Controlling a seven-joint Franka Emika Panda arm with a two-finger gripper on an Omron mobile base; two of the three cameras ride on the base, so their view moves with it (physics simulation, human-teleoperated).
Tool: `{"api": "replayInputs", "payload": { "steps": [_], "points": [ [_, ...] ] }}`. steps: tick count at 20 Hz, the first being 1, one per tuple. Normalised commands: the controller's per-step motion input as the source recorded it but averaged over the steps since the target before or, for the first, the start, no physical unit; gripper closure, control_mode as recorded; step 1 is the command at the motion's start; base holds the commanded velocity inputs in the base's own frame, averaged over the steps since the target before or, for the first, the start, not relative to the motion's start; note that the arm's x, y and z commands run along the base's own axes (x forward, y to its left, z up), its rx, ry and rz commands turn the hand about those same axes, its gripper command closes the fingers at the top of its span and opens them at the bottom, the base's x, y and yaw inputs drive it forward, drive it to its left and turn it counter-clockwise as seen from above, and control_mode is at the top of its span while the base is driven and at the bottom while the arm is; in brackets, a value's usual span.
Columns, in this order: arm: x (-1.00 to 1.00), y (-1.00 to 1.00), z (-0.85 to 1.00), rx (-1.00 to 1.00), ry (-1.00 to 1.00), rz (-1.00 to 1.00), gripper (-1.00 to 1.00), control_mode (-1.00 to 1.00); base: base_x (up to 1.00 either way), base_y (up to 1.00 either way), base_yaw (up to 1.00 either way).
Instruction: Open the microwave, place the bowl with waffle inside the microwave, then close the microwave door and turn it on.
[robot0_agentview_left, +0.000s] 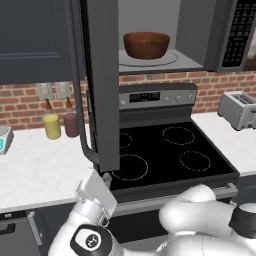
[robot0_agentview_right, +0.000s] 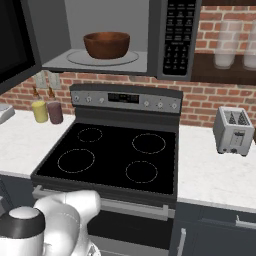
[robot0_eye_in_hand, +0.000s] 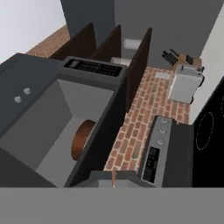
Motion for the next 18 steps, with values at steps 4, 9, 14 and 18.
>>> {"api": "replayInputs", "payload": {
  "steps": [4, 9, 14, 18],
  "points": [
    [0.0, 0.67, 0.0, -0.26, -0.05, 0.0, 1.0, -1.0, 0.0, 0.0, 0.0],
    [0.0, 0.53, 0.13, -0.16, -0.16, 0.0, 1.0, -1.0, 0.0, 0.0, 0.0],
    [-0.02, 0.35, 0.35, -0.07, -0.22, 0.0, 1.0, -1.0, 0.0, 0.0, 0.0],
    [0.0, 0.2, 0.4, -0.04, -0.2, 0.0, 1.0, -1.0, 0.0, 0.0, 0.0]
  ]
}}
